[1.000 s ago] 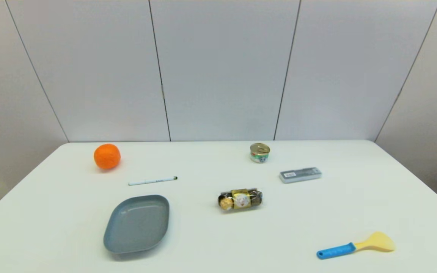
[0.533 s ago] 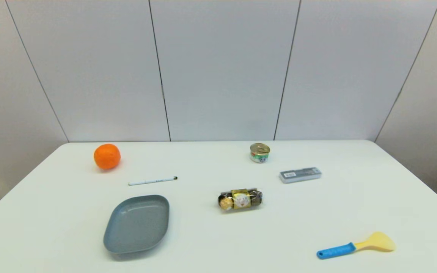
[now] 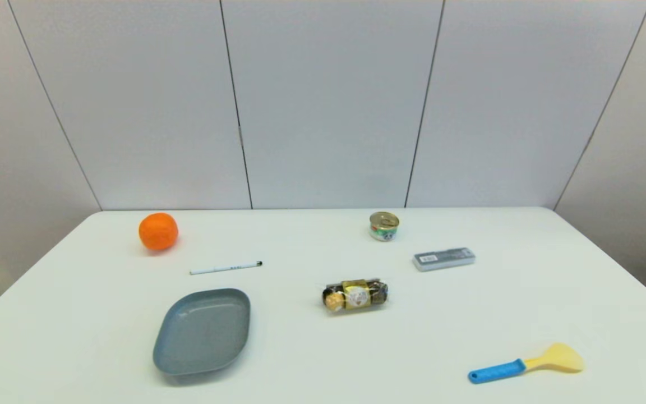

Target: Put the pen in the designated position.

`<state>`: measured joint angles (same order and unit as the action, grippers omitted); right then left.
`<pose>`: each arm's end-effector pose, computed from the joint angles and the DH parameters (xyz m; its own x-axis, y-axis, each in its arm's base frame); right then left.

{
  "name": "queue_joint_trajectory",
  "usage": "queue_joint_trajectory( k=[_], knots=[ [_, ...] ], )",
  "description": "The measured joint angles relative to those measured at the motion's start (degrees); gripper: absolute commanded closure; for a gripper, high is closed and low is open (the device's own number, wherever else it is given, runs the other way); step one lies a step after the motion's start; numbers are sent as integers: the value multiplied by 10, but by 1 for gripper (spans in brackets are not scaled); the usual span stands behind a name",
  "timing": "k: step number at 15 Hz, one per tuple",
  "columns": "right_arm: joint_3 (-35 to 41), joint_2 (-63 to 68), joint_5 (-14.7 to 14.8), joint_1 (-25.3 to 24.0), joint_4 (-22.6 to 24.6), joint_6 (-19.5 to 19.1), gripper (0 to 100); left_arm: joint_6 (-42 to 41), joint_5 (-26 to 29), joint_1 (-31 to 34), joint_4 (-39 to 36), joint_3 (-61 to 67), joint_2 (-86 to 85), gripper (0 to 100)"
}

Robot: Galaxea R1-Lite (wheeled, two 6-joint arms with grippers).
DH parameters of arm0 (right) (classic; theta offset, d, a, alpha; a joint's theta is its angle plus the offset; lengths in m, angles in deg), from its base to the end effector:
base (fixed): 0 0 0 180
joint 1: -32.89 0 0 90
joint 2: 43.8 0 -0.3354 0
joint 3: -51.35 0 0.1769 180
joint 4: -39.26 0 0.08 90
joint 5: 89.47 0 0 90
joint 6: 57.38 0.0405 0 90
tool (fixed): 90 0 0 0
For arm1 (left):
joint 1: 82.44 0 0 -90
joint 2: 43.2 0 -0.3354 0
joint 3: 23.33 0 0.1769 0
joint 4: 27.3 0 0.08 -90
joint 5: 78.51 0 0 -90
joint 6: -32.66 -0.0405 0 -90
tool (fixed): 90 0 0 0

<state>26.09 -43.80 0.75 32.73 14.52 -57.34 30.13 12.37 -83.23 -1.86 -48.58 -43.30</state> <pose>-0.0549 -0.0003 0.0766 1.0000 -0.0010 0.0091 0.0010 1.0000 0.0007 -0.0550 0.0001 0.0750 0.9996 -0.0291 -0.0016 0.0292 0.9986 0.0441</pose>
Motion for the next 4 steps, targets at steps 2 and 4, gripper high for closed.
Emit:
queue_joint_trajectory(
  k=[2, 4],
  knots=[
    [0, 0, 1, 0, 0, 0, 0, 0, 0, 0, 0, 0, 0, 0],
    [0, 0, 2, 0, 0, 3, 0, 0, 0, 0, 0, 0, 0, 0]
  ],
)
